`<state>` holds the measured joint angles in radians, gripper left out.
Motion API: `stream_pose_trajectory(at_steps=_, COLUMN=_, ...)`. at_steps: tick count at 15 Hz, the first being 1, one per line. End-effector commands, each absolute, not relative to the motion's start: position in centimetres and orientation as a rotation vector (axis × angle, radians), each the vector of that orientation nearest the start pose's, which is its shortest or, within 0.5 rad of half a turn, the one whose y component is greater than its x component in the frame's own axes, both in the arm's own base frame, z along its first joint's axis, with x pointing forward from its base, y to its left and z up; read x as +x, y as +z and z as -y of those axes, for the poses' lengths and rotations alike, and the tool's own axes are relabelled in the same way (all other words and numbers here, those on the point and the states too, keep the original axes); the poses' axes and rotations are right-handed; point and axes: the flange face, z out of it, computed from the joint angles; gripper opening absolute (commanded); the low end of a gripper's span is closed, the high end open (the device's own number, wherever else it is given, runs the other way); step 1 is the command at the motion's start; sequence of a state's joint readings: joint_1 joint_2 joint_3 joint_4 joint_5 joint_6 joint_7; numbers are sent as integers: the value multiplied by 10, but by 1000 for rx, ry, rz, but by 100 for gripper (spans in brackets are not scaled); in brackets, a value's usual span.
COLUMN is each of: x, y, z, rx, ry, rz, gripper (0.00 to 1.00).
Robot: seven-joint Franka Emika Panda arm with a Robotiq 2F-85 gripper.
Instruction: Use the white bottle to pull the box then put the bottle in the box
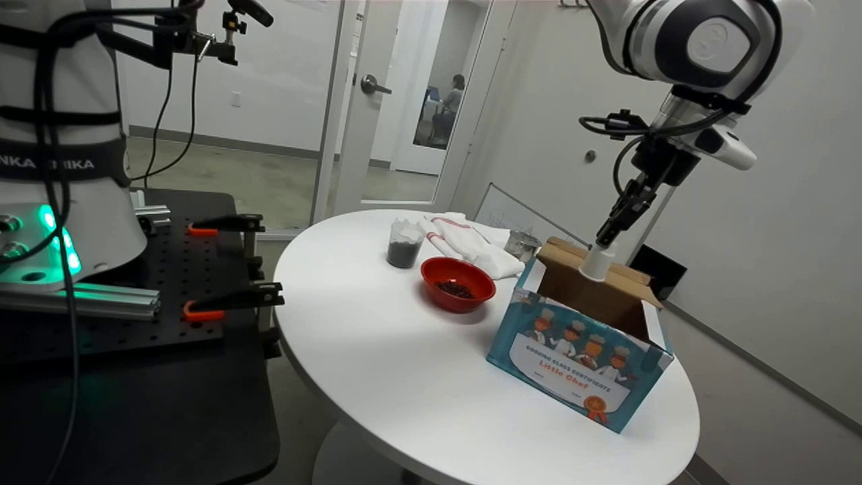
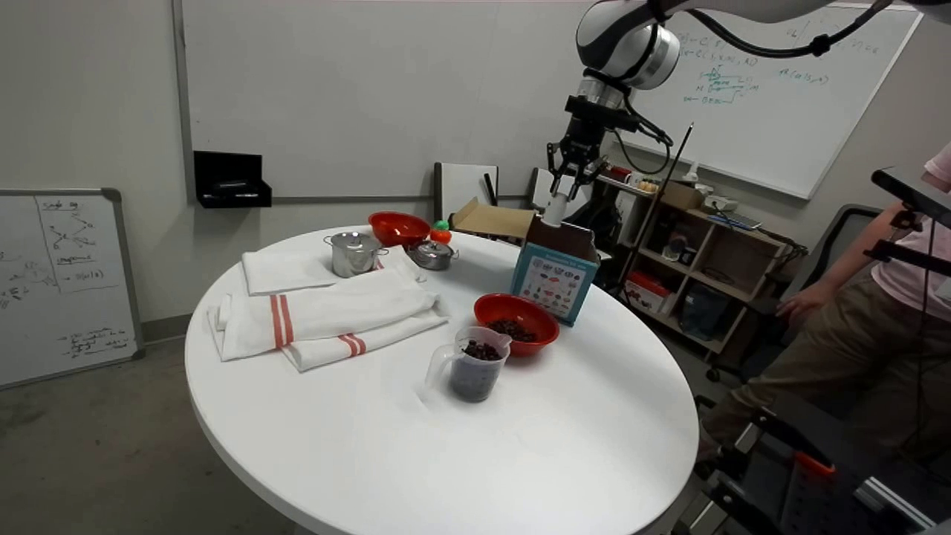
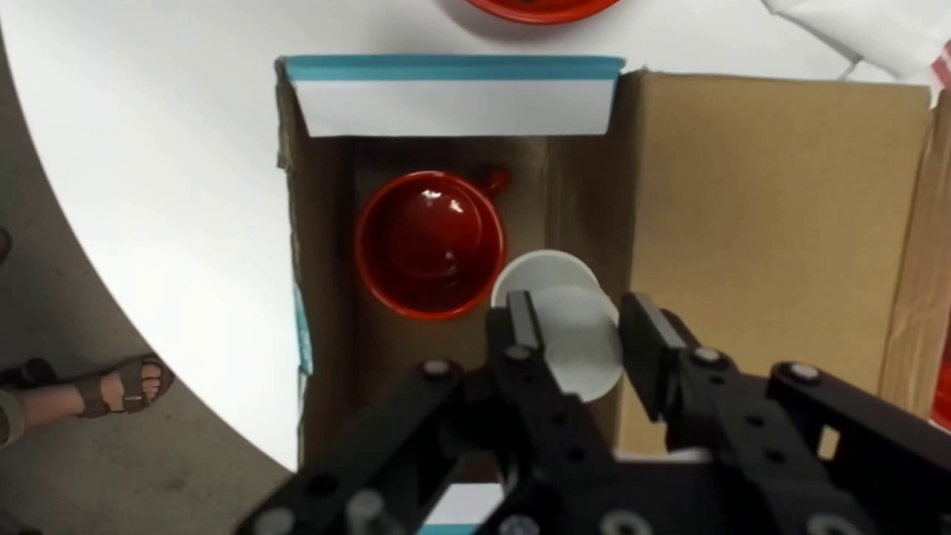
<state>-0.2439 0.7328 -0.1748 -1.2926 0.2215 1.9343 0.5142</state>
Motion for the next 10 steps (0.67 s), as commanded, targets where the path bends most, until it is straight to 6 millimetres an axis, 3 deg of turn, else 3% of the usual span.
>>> stream_pose_trajectory(at_steps=1, x=677, y=303, z=284, rx=-2664, ry=130, rz=-1506, gripper=9)
stream_pose_trajectory(at_steps=10, x=671, y=253, z=285, rx=-2646, ry=249, rz=-1519, gripper=9)
